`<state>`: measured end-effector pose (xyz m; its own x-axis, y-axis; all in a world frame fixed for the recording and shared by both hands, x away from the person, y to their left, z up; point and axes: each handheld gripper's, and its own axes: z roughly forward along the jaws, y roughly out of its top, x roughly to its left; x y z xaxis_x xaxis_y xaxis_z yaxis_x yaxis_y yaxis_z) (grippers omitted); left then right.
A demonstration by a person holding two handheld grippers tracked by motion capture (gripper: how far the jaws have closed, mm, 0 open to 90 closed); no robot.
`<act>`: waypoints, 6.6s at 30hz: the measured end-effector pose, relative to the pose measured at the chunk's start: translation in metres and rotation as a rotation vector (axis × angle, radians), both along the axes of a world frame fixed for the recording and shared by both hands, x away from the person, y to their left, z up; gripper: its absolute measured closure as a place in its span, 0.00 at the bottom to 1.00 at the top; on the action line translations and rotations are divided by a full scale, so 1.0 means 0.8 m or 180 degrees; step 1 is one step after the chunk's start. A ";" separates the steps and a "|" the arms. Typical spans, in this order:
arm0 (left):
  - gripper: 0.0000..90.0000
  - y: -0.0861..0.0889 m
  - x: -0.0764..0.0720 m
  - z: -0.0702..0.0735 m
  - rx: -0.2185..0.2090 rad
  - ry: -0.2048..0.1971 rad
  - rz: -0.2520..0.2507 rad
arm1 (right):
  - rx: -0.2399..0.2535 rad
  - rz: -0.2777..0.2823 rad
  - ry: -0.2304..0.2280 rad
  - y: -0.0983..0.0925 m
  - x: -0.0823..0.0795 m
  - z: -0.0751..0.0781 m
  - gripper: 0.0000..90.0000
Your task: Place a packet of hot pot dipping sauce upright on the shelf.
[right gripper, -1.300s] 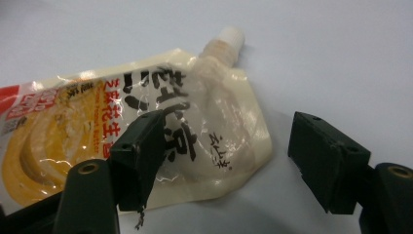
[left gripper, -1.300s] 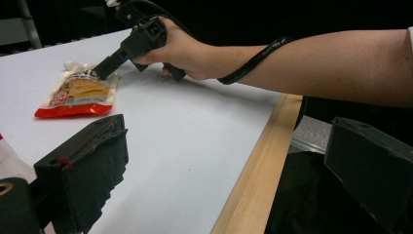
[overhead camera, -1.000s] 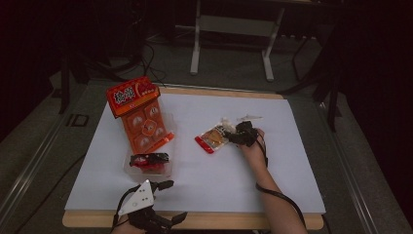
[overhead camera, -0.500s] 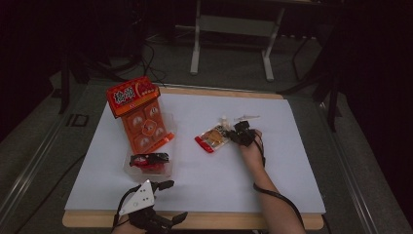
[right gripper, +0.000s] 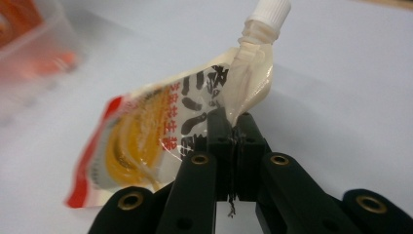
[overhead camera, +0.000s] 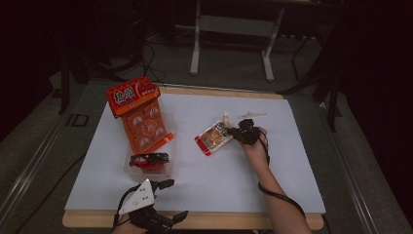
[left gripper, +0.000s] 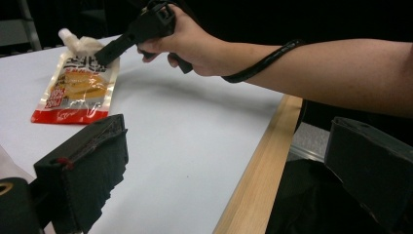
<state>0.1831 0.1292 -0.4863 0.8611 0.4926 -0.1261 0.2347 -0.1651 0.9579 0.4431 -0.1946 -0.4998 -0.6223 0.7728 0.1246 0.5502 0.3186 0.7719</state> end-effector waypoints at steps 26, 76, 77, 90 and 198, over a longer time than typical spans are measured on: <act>0.07 0.001 0.002 0.014 -0.0042 -0.0346 -0.0026 | 0.0184 0.0920 -0.0480 0.054 -0.077 0.085 0.99; 0.20 -0.026 0.053 0.098 0.0163 -0.0268 -0.0332 | 0.0323 0.2147 -0.0989 0.011 -0.260 0.172 0.99; 0.20 -0.026 0.053 0.100 0.0141 -0.0289 -0.0349 | 0.0310 0.2166 -0.0986 0.012 -0.261 0.171 0.99; 0.68 -0.031 0.061 0.110 0.0179 -0.0306 -0.0813 | 0.0290 0.2296 -0.0990 0.024 -0.267 0.168 0.99; 0.99 0.121 0.138 0.101 0.0566 -0.0394 -0.0199 | 0.0802 0.1580 -0.0871 -0.028 -0.222 0.134 0.15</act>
